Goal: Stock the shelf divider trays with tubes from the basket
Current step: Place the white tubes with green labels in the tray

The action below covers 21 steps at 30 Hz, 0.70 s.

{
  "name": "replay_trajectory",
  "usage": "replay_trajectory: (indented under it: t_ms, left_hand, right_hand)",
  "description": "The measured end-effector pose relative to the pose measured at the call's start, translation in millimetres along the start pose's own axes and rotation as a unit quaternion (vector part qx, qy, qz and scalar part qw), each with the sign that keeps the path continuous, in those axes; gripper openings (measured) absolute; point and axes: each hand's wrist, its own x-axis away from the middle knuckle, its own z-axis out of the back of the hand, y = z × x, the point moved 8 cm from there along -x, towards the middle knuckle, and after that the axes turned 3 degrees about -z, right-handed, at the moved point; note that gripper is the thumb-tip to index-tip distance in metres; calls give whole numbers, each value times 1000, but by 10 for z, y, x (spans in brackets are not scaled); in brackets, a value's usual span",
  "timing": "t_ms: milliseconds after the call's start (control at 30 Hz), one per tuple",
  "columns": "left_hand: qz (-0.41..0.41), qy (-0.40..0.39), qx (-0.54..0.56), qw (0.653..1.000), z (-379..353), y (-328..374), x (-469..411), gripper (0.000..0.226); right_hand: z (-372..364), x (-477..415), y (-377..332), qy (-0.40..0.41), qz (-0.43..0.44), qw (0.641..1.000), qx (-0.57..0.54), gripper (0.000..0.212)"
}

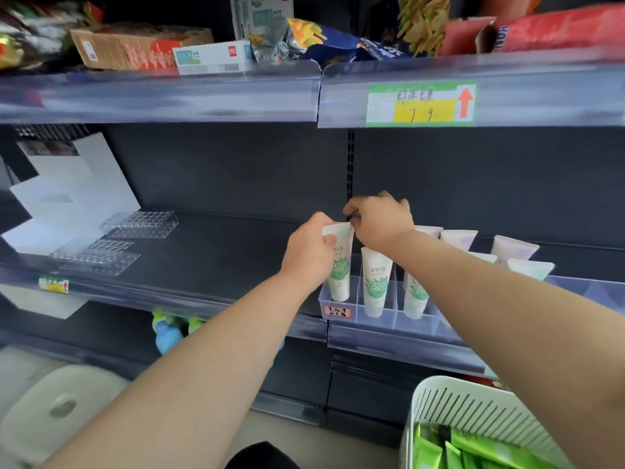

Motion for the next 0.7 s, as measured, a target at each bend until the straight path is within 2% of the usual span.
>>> replay_trajectory:
  t_ms: [167,300,467,700]
  left_hand:
    - [-2,-35,-31,999,-189,-2,75,19]
    - [-17,-17,-76,997,-195,8,132,33]
    - [-29,14,-109,994,-141,94,187,34]
    - [-39,43,-173,983,-119,303,282,39]
  right_hand:
    - [193,349,146,48,46,997,27,39]
    - [255,742,131,86,115,986,83,46]
    - [217,1119,110,98,170,972,129,44]
    - [181,1369,240,69,171,973,139,47]
